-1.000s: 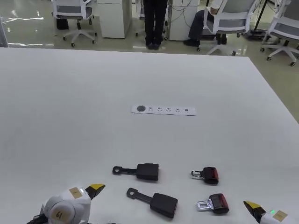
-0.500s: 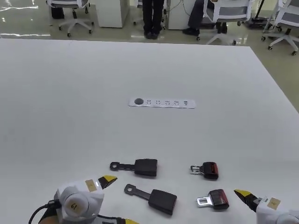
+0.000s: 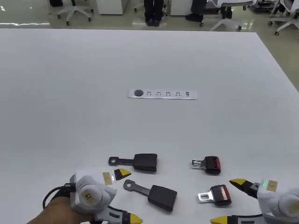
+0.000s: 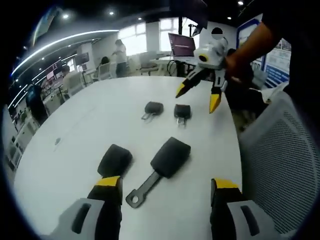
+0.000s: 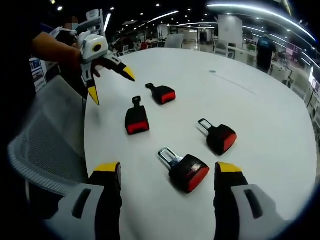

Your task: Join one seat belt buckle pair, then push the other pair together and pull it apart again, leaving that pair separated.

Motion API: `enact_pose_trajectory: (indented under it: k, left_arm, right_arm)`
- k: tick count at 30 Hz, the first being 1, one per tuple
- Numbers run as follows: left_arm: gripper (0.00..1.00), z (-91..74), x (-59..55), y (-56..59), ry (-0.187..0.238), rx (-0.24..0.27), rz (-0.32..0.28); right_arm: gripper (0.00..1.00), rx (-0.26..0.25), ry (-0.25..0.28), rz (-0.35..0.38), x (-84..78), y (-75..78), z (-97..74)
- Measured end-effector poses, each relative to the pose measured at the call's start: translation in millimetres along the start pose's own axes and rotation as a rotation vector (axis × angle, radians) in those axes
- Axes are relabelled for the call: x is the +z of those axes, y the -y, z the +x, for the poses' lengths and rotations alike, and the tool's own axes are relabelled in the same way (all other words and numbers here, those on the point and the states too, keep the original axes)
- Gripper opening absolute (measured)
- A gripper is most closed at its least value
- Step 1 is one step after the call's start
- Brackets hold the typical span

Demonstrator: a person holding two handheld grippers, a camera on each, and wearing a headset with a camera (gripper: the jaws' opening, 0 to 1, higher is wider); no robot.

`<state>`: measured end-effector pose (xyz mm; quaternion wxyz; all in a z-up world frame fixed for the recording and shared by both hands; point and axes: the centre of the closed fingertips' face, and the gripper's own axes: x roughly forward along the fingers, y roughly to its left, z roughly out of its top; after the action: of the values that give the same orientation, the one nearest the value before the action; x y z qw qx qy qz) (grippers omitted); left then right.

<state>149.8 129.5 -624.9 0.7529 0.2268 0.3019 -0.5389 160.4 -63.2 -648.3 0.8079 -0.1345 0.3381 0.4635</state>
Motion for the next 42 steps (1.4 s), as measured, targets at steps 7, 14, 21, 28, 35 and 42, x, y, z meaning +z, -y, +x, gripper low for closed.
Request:
enact_pose_trajectory:
  k: [7, 14, 21, 28, 35, 42]
  left_arm:
    - [0.70, 22.6, 3.0, -7.7, -0.036, -0.069, 0.096]
    - [0.65, 43.5, 2.1, -9.2, -0.096, -0.146, 0.197]
    - [0.61, 58.0, -1.7, -8.3, -0.120, -0.201, 0.253]
    - [0.56, 71.8, -9.1, -8.9, -0.148, -0.248, 0.295]
    - [0.53, 84.2, -14.6, -3.0, -0.180, -0.300, 0.338]
    - [0.51, 86.8, -10.5, 1.1, -0.163, -0.328, 0.326]
  right_arm:
    - [0.70, 0.057, -0.031, -0.043, -3.1, 11.8, 3.9]
    - [0.65, 0.123, -0.074, -0.093, -2.7, 13.6, 9.8]
    - [0.66, 0.173, -0.106, -0.130, -3.2, 11.0, 14.4]
    - [0.63, 0.237, -0.150, -0.166, -8.2, 12.7, 17.2]
    - [0.57, 0.263, -0.199, -0.223, -16.0, 19.1, 21.6]
    - [0.51, 0.302, -0.233, -0.284, -17.2, 15.5, 27.0]
